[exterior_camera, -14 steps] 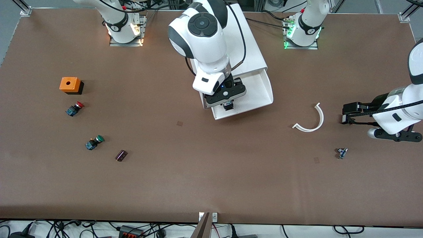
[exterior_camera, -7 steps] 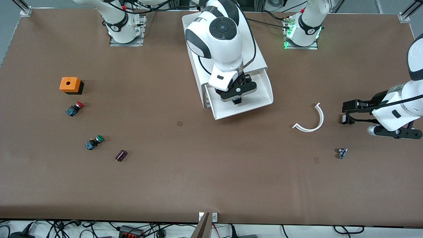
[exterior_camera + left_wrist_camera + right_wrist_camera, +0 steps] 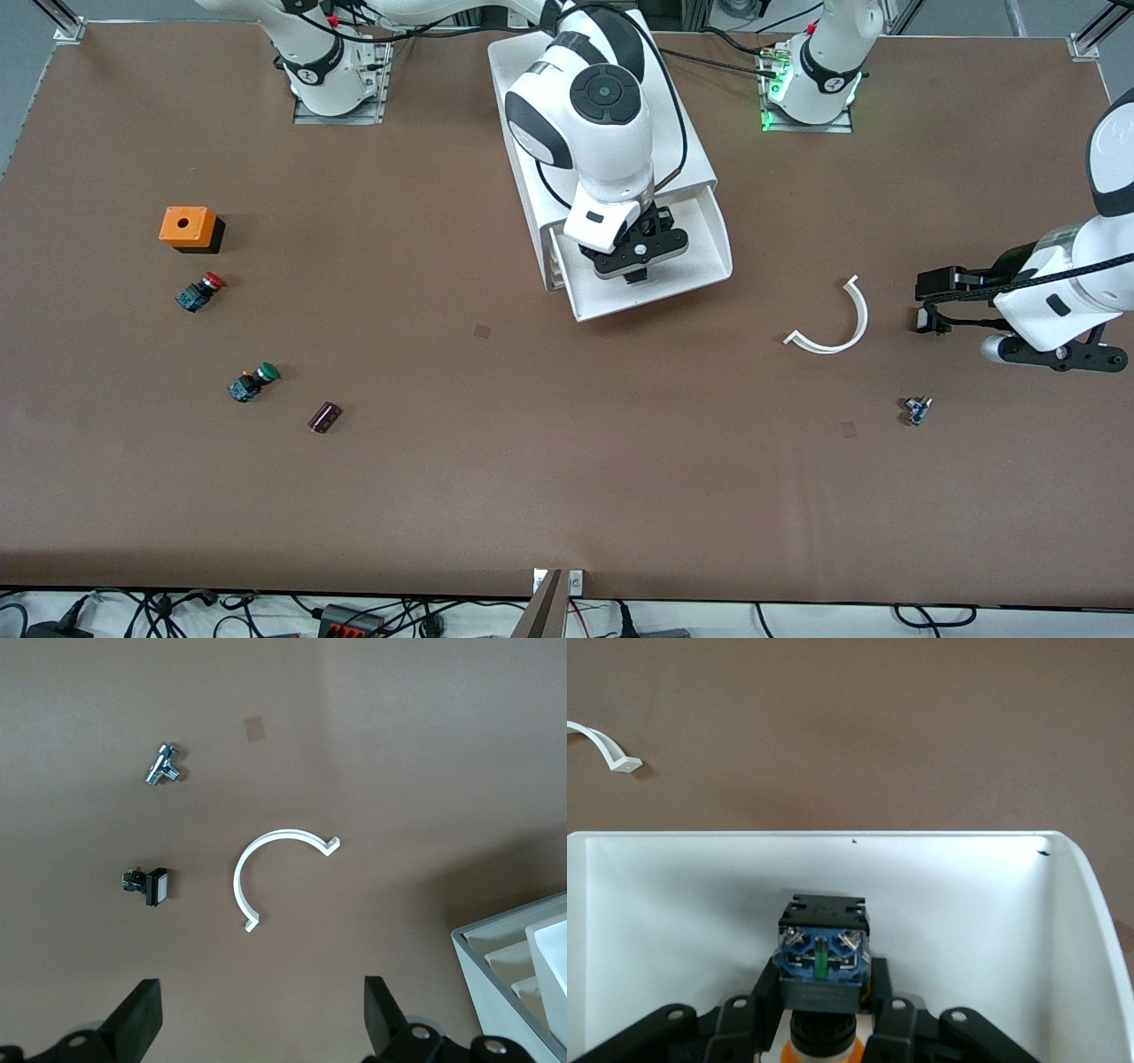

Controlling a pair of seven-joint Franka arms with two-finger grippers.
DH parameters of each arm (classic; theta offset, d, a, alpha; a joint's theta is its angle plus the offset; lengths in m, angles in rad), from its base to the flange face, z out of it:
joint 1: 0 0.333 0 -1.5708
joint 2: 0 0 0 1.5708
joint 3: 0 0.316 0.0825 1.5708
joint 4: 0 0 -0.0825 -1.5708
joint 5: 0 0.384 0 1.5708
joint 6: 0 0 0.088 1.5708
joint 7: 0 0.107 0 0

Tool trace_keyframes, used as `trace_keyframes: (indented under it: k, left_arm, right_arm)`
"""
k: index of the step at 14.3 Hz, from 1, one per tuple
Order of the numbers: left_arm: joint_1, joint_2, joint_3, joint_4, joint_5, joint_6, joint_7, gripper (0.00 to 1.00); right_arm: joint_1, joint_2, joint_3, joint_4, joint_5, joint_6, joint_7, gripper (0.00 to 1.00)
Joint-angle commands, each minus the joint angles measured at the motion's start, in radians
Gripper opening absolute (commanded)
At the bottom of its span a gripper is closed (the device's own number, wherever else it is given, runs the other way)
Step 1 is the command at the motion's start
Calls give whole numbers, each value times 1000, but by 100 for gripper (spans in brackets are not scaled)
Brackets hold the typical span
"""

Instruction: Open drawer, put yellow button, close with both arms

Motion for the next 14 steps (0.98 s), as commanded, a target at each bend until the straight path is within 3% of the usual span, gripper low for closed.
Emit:
trace_keyframes:
  k: [1, 4, 5, 6, 7, 14]
  left_arm:
    - [5, -35, -8, -38, 16, 17, -12, 100]
    - [5, -35, -8, -38, 16, 15, -12, 100]
    - [5, -35, -8, -38, 16, 15, -12, 100]
    - [3, -35, -8, -38, 16, 17, -12, 100]
    - [5, -35, -8, -39, 16, 15, -12, 100]
    - [-6, -35, -8, -36, 1, 21, -31, 100]
  right_arm:
    - [8, 17, -5, 34, 10, -1, 29, 0]
    - [8, 17, -5, 36, 11, 17, 49, 0]
    - [8, 17, -3, 36, 11, 17, 49, 4]
    - [6, 17, -5, 36, 10, 24, 49, 62]
    - [6, 16, -6, 36, 8, 33, 53, 100]
    - [-53, -41, -19, 65, 7, -39, 109, 100]
